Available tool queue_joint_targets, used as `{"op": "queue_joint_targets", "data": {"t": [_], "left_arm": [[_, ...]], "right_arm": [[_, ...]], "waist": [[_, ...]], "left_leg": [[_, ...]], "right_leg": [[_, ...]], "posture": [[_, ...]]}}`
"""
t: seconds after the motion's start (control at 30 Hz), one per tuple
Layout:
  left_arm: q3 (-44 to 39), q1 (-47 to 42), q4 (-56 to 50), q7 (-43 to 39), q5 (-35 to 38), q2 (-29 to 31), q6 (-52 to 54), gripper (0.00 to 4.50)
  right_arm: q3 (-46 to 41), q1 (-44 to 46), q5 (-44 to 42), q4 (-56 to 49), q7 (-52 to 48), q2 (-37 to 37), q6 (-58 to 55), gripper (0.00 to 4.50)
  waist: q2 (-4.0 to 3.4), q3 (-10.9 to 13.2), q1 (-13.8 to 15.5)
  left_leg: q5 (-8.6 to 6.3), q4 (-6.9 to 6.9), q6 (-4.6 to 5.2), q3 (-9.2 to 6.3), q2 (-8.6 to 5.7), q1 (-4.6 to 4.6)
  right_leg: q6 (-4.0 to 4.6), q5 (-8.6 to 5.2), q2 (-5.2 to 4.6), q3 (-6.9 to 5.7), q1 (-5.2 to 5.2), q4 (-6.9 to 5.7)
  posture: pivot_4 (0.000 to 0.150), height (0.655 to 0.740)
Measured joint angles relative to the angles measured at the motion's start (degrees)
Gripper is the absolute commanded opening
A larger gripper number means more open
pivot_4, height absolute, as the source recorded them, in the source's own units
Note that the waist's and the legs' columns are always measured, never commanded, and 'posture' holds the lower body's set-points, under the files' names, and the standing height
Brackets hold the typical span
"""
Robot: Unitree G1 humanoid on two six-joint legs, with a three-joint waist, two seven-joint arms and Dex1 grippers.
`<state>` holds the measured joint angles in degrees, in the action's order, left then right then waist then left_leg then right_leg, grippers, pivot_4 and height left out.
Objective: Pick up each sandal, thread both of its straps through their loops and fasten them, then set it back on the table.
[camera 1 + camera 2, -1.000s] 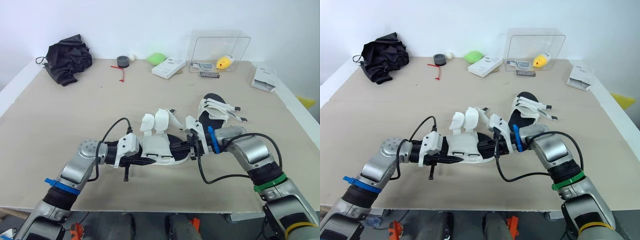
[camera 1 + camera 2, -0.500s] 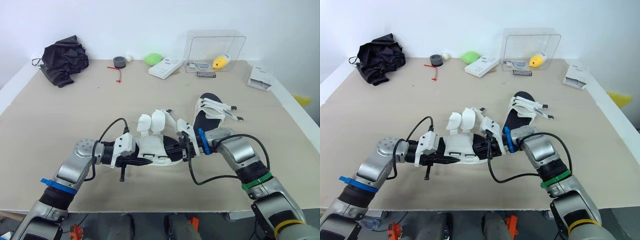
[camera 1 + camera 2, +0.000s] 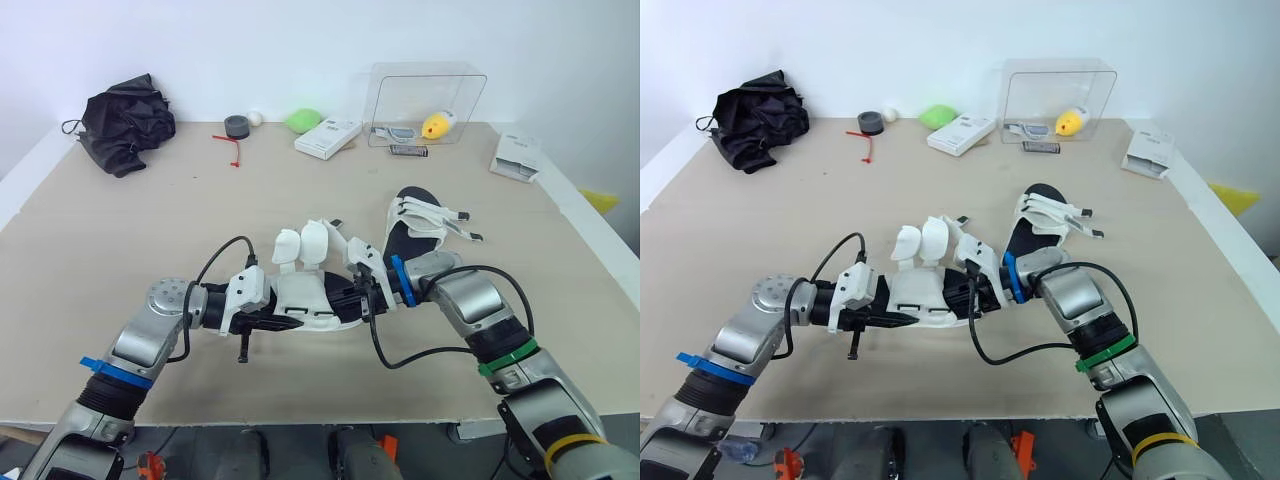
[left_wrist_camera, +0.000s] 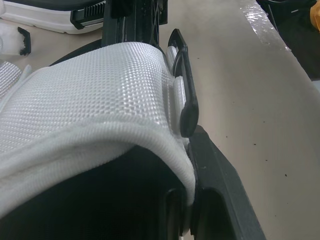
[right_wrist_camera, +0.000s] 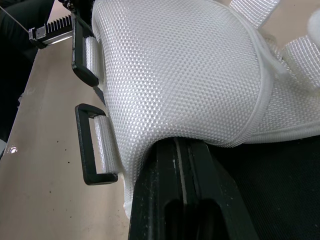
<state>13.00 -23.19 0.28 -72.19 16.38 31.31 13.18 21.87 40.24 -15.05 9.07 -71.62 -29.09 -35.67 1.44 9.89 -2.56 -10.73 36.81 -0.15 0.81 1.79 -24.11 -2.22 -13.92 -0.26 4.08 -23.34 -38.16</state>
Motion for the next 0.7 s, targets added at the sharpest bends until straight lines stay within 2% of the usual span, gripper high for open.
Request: {"op": "queue_joint_targets", "data": {"t": [0.03,0.1,0.17,0.3,0.37,0.53,0.6,0.7], "left_arm": [[-0.1,-0.2,0.3,0.2,0.4,-0.4,0.7,0.96],[-0.1,-0.7,0.4,0.4,1.0,-0.5,1.4,2.08],[-0.1,-0.8,0.4,0.2,1.6,-0.4,2.2,2.62],[-0.7,-0.8,-1.2,-0.9,3.8,2.2,6.2,4.48],[-1.5,-0.8,-3.5,-1.5,6.2,4.7,11.2,4.48],[-7.7,-0.7,-8.7,-5.0,19.8,15.0,32.0,4.48],[-11.3,-2.0,-6.4,-4.2,23.8,14.6,36.7,4.48],[-19.5,-10.2,4.9,4.0,29.6,7.8,44.6,4.48]], "right_arm": [[0.0,0.1,0.1,0.1,-0.1,-0.1,0.0,0.0],[0.0,0.2,0.5,0.1,-0.2,0.0,0.0,0.0],[0.1,0.3,0.5,0.1,-0.3,0.1,0.0,0.0],[0.4,0.5,0.6,0.2,-0.8,0.3,0.0,0.0],[0.4,0.6,0.6,0.2,-1.0,0.3,0.0,0.0],[0.5,0.8,0.6,0.5,-1.6,0.6,0.3,0.0],[0.4,0.8,0.8,0.9,-1.8,0.4,0.5,0.0],[0.4,1.1,1.3,1.4,-1.8,0.7,0.6,0.0]], "waist": [[0.02,0.0,0.0],[0.04,0.0,0.0],[0.04,0.0,0.0],[0.04,0.0,0.0],[0.06,0.0,-0.1],[0.09,0.0,-0.2],[0.09,0.0,-0.2],[0.28,0.0,0.0]], "left_leg": [[0.0,0.0,0.0,-0.01,0.0,0.0],[0.02,0.0,0.01,-0.01,0.0,0.01],[0.02,0.0,0.01,-0.01,0.01,0.01],[0.02,-0.14,0.01,-0.02,0.01,0.0],[0.01,-0.2,0.0,-0.07,0.02,-0.01],[0.0,-0.28,0.0,-0.21,0.05,0.02],[0.01,-0.27,0.0,-0.26,0.04,0.05],[0.07,-0.16,-0.01,-0.51,0.06,0.03]], "right_leg": [[-0.01,0.01,0.0,0.0,0.0,0.0],[0.01,0.03,0.0,-0.01,0.0,0.0],[0.01,0.03,0.01,-0.01,0.0,0.0],[0.03,-0.07,0.02,-0.01,-0.05,0.0],[0.04,-0.12,0.06,-0.01,-0.06,0.0],[0.16,-0.25,0.1,-0.16,-0.08,-0.03],[0.17,-0.25,0.09,-0.22,-0.03,-0.03],[0.26,-0.15,0.12,-0.52,0.06,-0.06]], "posture": [[0.15,0.74],[0.15,0.74],[0.15,0.74],[0.15,0.74],[0.15,0.74],[0.15,0.74],[0.15,0.74],[0.15,0.74]]}}
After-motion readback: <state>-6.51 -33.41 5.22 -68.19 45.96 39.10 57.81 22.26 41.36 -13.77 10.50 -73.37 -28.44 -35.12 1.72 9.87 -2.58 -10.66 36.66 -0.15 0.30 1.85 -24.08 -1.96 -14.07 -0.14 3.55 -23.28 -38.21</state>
